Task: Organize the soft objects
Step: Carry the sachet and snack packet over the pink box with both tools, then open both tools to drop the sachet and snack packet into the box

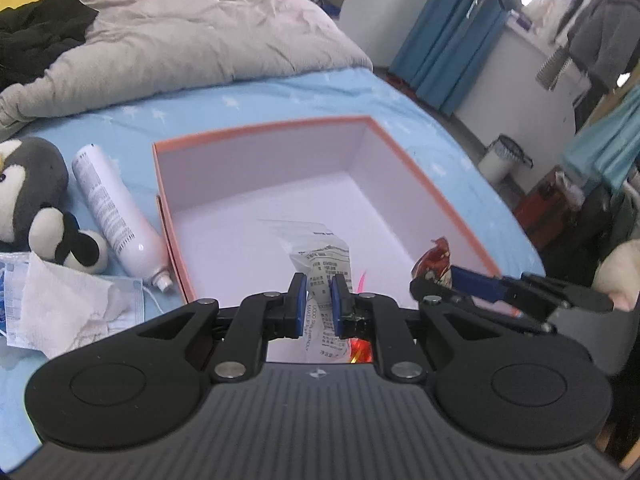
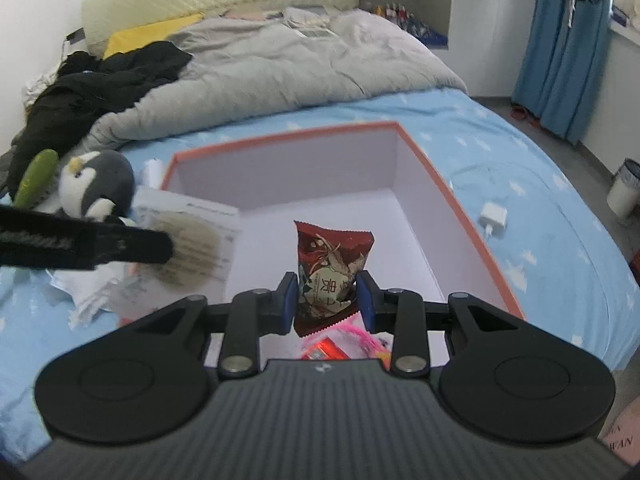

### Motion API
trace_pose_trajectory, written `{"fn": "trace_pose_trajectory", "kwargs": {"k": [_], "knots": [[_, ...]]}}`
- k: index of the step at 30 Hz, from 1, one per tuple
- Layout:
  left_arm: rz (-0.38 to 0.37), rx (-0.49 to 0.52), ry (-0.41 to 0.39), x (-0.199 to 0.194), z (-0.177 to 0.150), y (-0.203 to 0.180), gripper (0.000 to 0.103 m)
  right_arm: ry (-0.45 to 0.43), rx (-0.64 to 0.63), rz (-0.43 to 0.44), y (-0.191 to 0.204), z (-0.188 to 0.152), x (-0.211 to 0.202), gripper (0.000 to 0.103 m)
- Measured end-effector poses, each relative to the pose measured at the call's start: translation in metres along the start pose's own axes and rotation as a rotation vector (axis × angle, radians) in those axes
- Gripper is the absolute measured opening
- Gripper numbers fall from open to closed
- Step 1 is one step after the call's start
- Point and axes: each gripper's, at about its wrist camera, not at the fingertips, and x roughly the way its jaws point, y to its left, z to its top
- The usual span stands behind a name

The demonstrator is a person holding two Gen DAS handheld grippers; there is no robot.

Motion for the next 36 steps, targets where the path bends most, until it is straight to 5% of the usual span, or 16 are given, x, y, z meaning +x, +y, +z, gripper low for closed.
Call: {"fn": "trace_pose_trajectory", "kwargs": {"k": [9,11,12,14,36], "knots": [[0.028,0.037,0.02,0.009,-0.006,-0.008,0.016,0.028,0.04,-0.005,-0.019,-0.012,0.005,0.037],[0.032,0.045,0.018,0.006,-0.004,-0.011,0.017,0.021,0.046,0.006,-0.021,-0.009,0.003,0.046],[0.034,0.046,0.021,0.006,-0.003,-0.011,0.024,0.017,0.049,0.004,-0.022,-0.008,0.002,0.057],[0.012,0.053,0.034,0.003,-0.003,-0.013,0.044,-0.002,0.051,0.001,-0.022,-0.006,-0.003,0.062],[0.011,0.146,-0.308,-0.15,-0.039,-0.018,0.046,-0.324,0.006,0.123,0.03,0.022,-0.115,0.062]]}}
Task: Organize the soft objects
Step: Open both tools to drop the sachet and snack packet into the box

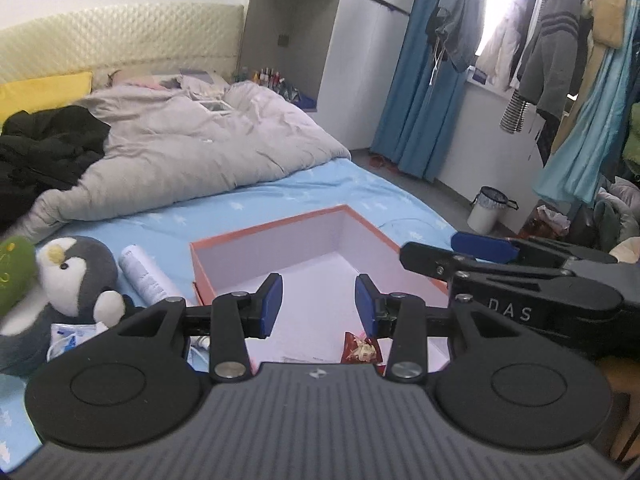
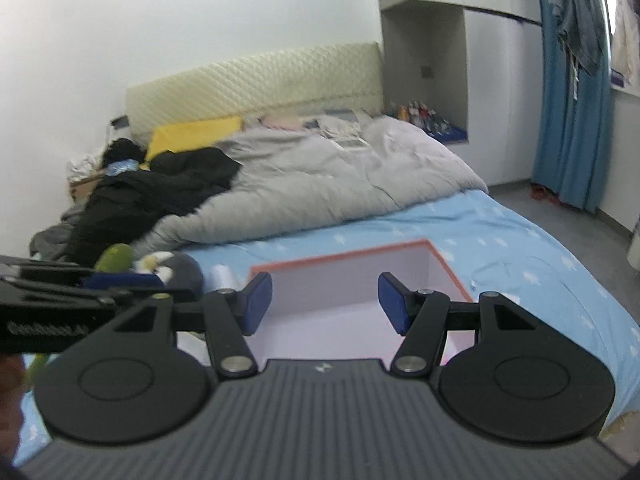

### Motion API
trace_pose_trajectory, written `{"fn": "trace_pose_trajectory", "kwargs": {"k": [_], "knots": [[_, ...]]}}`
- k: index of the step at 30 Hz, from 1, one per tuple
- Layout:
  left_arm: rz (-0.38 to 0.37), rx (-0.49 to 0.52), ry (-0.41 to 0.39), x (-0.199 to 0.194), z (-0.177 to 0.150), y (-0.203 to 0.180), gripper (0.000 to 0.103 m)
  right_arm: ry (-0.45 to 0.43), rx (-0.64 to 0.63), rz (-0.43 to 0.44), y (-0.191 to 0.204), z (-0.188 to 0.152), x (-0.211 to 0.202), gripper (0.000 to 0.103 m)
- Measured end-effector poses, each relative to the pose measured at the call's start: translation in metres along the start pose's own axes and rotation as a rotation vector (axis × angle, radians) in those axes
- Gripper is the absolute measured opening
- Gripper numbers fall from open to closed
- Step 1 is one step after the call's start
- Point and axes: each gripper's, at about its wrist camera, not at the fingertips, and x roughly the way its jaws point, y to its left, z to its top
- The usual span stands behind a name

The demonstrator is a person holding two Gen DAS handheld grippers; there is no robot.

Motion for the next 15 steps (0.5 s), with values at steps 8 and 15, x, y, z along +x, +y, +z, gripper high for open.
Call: {"fn": "trace_pose_trajectory", "kwargs": {"k": [8,15], "knots": [[0.067,-0.031,-0.056,-0.049,-0.021,0.029,0.046,-0.046,-0.004,0.059,0.037,-0.018,-0.018,0.061],[0.125,-0.067,-0.08,-0.082,-0.049,0.062,0.046,-0.068,0.002,0.1,0.065,-0.034,-0.027,0.061]]}}
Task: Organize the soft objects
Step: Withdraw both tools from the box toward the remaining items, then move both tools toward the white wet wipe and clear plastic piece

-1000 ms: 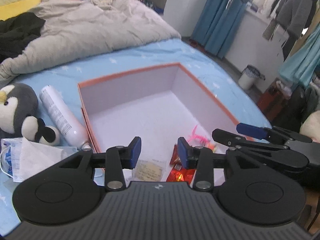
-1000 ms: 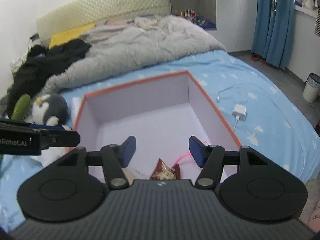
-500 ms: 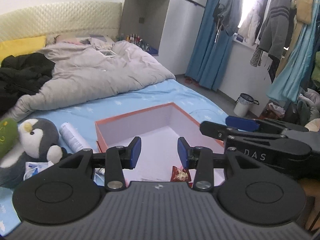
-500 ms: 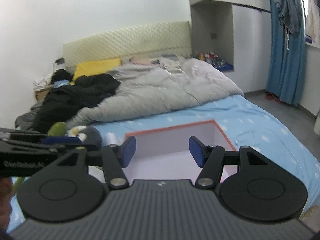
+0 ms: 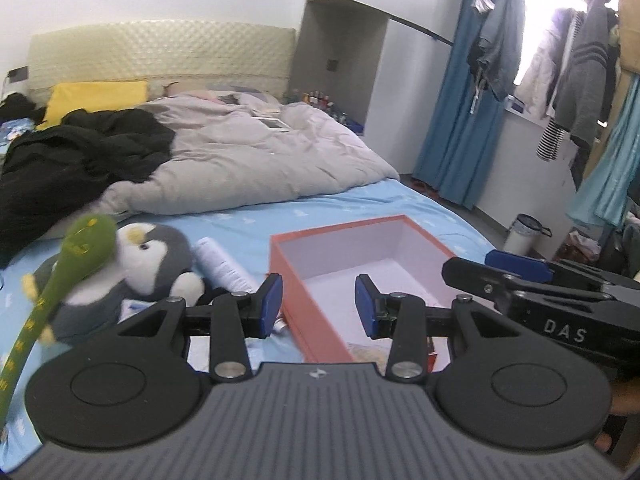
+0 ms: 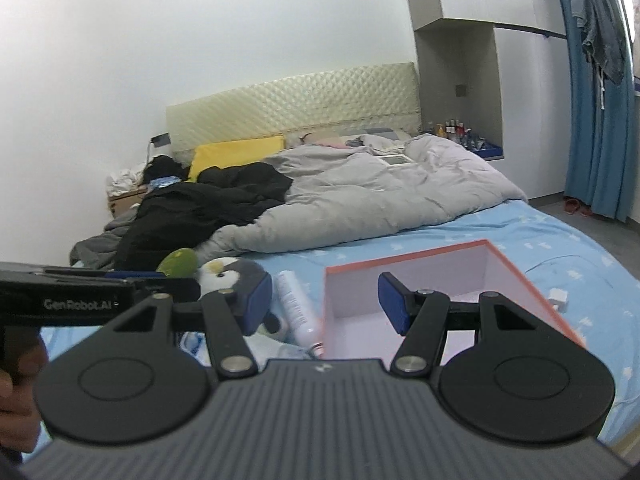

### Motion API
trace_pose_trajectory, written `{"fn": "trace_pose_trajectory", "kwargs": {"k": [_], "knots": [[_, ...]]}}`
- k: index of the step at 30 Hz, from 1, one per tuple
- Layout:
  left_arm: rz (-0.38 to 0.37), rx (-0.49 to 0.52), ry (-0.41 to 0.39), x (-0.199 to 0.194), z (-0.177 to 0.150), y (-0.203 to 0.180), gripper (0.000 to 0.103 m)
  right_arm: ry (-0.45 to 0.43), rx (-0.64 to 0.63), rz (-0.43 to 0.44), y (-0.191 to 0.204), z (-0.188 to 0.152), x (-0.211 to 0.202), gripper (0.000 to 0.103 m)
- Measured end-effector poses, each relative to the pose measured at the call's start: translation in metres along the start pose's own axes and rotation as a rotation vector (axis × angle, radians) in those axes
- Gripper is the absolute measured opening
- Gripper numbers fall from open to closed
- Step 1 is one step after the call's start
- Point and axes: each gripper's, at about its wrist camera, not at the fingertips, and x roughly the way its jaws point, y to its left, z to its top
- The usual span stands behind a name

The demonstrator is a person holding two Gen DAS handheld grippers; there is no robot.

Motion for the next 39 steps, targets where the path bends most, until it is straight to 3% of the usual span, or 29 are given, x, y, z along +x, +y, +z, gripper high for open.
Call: {"fn": "trace_pose_trajectory", "kwargs": {"k": [5,9,24,30,39], "knots": [[0.023,-0.038,-0.015,-0.017,-0.015,0.02,0.046,0.002,0.006,0.029,0.018,-0.013,-0.006,0.061],[0.026,-0.065,-0.018,-0.02,-0.029,0.033,0.046,0.013,-0.009,0.003,0.034,-0.028,-0.006,0.061],[0.106,-0.142,0.075,-0.03,-0.087,0.079,0.046,0.134,-0.008,0.04,0.073,-0.079,-0.005,0.061],[0.103,-0.215,0.121,-0.031,-0.107,0.091,0.046,0.182,0.0,0.05,0.085,-0.097,-0.009,0.061],[0.12,-0.223,0.152,-0.022,-0.125,0.098,0.046,0.227,-0.005,0.054,0.093,-0.117,-0.005,0.061]]}}
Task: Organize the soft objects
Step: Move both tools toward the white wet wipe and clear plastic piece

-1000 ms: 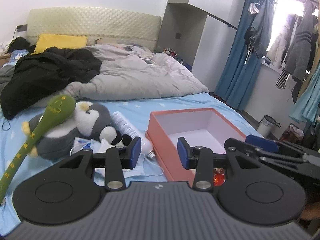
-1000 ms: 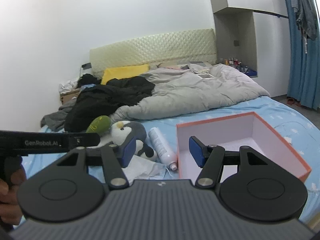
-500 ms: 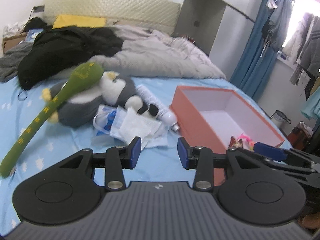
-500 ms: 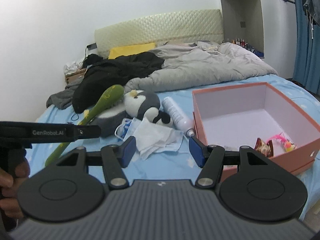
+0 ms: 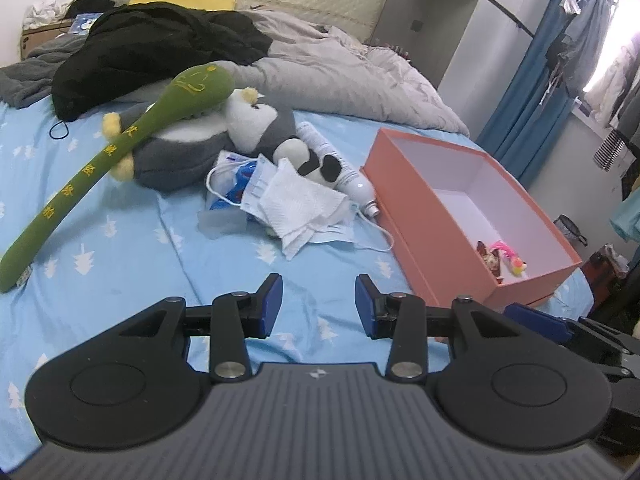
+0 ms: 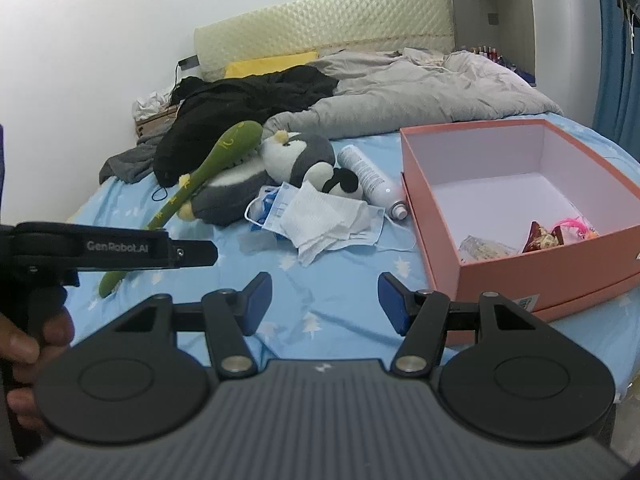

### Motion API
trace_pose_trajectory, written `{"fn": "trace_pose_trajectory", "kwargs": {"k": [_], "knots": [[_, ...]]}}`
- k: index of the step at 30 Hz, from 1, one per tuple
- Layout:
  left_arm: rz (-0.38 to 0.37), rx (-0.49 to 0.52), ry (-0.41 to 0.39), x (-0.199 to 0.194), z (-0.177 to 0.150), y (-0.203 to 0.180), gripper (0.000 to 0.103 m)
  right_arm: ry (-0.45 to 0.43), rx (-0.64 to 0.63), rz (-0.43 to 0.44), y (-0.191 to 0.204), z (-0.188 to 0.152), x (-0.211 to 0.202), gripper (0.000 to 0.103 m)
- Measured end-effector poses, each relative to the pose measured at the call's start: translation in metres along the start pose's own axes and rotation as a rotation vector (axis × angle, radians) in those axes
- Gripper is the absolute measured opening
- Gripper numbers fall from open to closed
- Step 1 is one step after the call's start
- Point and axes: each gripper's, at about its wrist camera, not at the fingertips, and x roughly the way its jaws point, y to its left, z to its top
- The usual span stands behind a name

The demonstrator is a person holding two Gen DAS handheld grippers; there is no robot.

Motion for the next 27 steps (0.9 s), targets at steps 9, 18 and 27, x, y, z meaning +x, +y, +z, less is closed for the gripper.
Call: {"fn": "trace_pose_trajectory", "kwargs": {"k": [9,18,27], "knots": [[0.047,-0.013,0.012,0.032,-0.003,0.02,0.046,0.051,-0.005,0.019,0.001,-0.005,0.031,0.061],[0.092,-0.065,0.032,0.092,-0.008,0.053,0.046,0.127,-0.044,0.021,0.002,-0.009,0.091,0.061],[0.181,-0.092,-0.019,0.146,0.009,0.089,0.052,0.161,-0.108,0.042,0.0,0.004,0.154,0.061]]}}
